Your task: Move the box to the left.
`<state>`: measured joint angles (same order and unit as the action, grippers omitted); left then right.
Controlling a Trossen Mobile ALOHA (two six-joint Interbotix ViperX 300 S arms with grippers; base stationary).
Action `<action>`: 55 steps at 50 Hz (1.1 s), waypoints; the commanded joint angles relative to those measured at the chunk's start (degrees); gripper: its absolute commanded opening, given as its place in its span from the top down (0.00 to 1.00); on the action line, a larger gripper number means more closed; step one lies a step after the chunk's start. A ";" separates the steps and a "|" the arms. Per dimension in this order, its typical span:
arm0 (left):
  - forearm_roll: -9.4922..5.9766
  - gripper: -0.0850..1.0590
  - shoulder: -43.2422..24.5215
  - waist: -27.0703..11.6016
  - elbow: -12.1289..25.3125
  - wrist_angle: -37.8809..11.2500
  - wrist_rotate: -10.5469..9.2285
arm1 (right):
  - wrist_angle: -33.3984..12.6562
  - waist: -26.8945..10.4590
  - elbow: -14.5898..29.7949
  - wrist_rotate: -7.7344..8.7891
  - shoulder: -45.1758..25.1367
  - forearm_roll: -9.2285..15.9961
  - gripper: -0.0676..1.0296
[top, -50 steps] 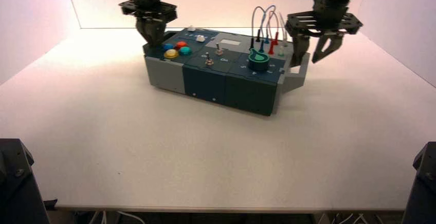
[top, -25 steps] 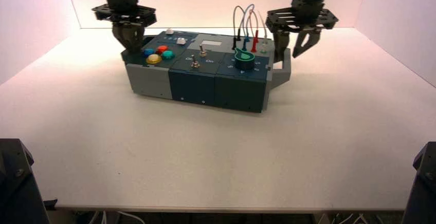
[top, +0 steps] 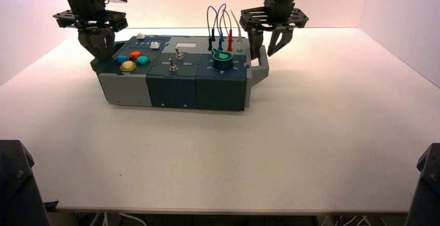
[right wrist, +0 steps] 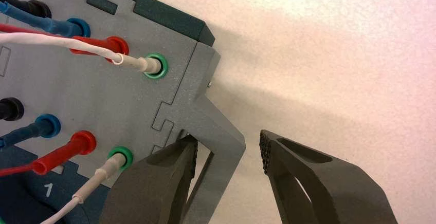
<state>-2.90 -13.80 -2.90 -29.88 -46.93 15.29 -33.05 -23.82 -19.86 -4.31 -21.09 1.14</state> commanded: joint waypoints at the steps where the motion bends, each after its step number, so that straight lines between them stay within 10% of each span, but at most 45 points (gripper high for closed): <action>1: -0.97 0.95 1.58 0.62 -0.18 -0.09 -0.18 | -0.26 -1.14 3.25 -0.09 0.44 0.00 0.36; 55: -1.67 0.95 4.66 -1.32 5.71 -3.69 0.09 | -7.21 -1.49 8.88 0.18 2.55 -1.76 0.32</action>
<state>-4.39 -12.30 -3.52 -26.02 -49.92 15.29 -39.90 -24.43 -11.51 -4.13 -22.32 -0.09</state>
